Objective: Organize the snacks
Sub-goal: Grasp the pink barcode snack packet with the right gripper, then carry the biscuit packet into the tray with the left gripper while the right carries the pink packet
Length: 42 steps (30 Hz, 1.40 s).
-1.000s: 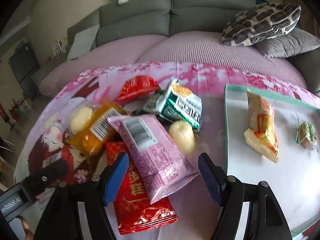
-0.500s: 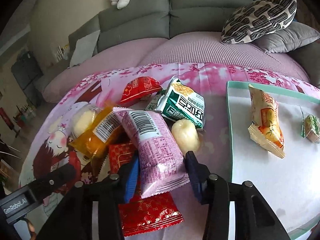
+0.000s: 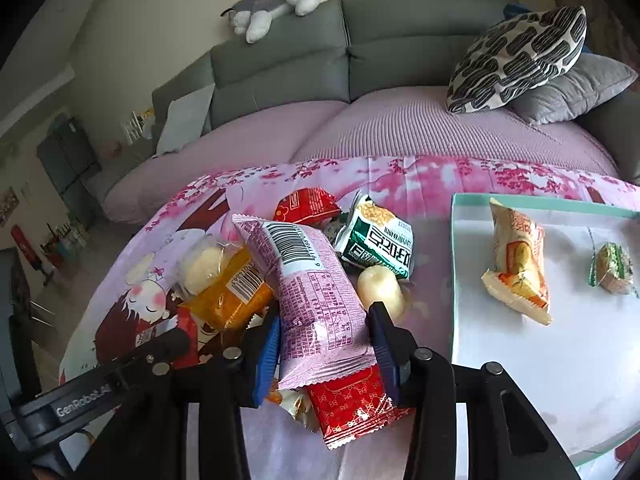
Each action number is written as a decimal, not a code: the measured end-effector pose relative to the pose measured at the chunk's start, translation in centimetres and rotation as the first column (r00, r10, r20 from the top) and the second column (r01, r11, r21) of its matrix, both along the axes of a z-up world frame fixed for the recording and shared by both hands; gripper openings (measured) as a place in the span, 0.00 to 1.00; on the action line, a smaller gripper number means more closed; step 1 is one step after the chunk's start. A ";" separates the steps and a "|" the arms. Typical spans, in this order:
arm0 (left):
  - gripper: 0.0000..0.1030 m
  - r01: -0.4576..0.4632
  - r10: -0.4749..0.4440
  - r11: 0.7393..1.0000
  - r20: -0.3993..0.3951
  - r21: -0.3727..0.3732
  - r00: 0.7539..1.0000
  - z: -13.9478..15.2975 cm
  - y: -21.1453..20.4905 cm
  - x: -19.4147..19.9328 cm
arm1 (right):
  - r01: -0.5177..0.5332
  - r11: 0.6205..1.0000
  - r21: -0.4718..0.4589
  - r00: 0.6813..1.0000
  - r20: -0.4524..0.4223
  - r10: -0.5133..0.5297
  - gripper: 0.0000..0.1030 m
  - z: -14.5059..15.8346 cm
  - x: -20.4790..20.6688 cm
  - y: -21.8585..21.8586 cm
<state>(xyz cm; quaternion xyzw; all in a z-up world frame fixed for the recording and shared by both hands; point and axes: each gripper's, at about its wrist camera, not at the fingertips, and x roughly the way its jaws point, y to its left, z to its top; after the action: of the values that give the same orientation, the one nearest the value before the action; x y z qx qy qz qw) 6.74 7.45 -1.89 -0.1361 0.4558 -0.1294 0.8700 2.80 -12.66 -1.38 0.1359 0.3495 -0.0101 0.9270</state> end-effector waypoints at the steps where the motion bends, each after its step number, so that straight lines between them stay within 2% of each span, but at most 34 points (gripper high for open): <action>1: 0.60 0.002 -0.002 1.000 0.006 0.003 1.000 0.2 -0.2 0.0 | 0.001 1.000 0.000 1.000 0.002 -0.001 0.44 0.1 0.0 0.0; 7: 0.60 0.022 -0.023 1.000 0.049 0.011 0.999 1.2 -2.0 0.2 | 0.019 1.000 0.014 1.000 0.011 -0.019 0.44 0.4 -0.5 -0.7; 12: 0.60 0.080 -0.081 0.997 0.111 0.020 0.991 2.3 -5.1 0.4 | 0.050 0.999 0.017 0.998 0.030 -0.051 0.44 1.0 -1.2 -1.9; 17: 0.60 0.142 -0.144 0.990 0.148 0.018 0.979 3.3 -8.0 0.0 | 0.131 0.991 0.020 0.989 0.060 -0.132 0.44 1.9 -2.6 -4.8; 21: 0.60 0.206 -0.209 0.978 0.189 0.034 0.960 4.1 -10.6 -0.7 | 0.227 0.974 0.022 0.971 0.070 -0.228 0.44 2.4 -4.0 -8.0; 27: 0.60 0.331 -0.335 0.942 0.221 0.057 0.916 4.7 -15.6 -2.1 | 0.387 0.922 0.022 0.918 0.084 -0.387 0.44 2.9 -6.9 -13.3; 32: 0.60 0.415 -0.428 0.904 0.237 0.103 0.872 4.5 -19.3 -3.5 | 0.539 0.843 0.008 0.841 0.065 -0.538 0.44 3.0 -9.7 -17.3; 36: 0.60 0.476 -0.499 0.866 0.221 0.152 0.838 3.8 -21.9 -4.6 | 0.621 0.784 0.008 0.783 0.038 -0.621 0.44 2.5 -11.6 -20.0; 39: 0.60 0.504 -0.529 0.848 0.199 0.163 0.825 3.0 -23.2 -5.1 | 0.668 0.744 0.010 0.744 0.022 -0.668 0.44 2.3 -13.0 -21.6; 42: 0.60 0.525 -0.552 0.833 0.180 0.176 0.814 2.4 -24.1 -5.5 | 0.694 0.720 0.005 0.720 0.006 -0.694 0.44 1.9 -13.9 -22.8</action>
<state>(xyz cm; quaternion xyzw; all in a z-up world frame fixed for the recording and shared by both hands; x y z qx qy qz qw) 1.29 -16.67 0.53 0.0657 0.3817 -0.3577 0.8497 -11.08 -35.42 0.54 0.2578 0.2698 -0.3552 0.8571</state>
